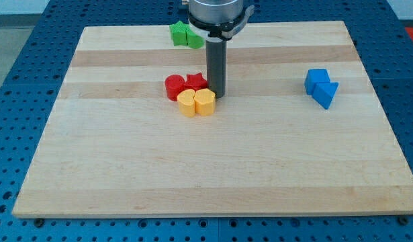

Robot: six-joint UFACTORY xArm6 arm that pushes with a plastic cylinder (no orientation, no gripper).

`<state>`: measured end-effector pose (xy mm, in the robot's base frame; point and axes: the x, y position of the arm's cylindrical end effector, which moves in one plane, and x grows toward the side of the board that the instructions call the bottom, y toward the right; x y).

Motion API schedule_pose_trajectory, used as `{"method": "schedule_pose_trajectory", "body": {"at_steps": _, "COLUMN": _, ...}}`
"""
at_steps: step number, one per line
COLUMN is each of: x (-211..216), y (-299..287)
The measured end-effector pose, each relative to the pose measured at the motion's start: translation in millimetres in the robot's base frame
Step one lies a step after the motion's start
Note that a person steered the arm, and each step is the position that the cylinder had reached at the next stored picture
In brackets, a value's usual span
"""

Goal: Move the arm to the right center

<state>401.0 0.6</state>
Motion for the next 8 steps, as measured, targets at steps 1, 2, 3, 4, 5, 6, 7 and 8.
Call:
{"method": "schedule_pose_trajectory", "body": {"at_steps": 1, "x": 3, "y": 11}}
{"method": "schedule_pose_trajectory", "body": {"at_steps": 2, "x": 19, "y": 45}}
{"method": "schedule_pose_trajectory", "body": {"at_steps": 3, "x": 32, "y": 68}}
{"method": "schedule_pose_trajectory", "body": {"at_steps": 4, "x": 32, "y": 68}}
{"method": "schedule_pose_trajectory", "body": {"at_steps": 5, "x": 21, "y": 73}}
{"method": "schedule_pose_trajectory", "body": {"at_steps": 6, "x": -6, "y": 80}}
{"method": "schedule_pose_trajectory", "body": {"at_steps": 7, "x": -48, "y": 95}}
{"method": "schedule_pose_trajectory", "body": {"at_steps": 8, "x": -72, "y": 151}}
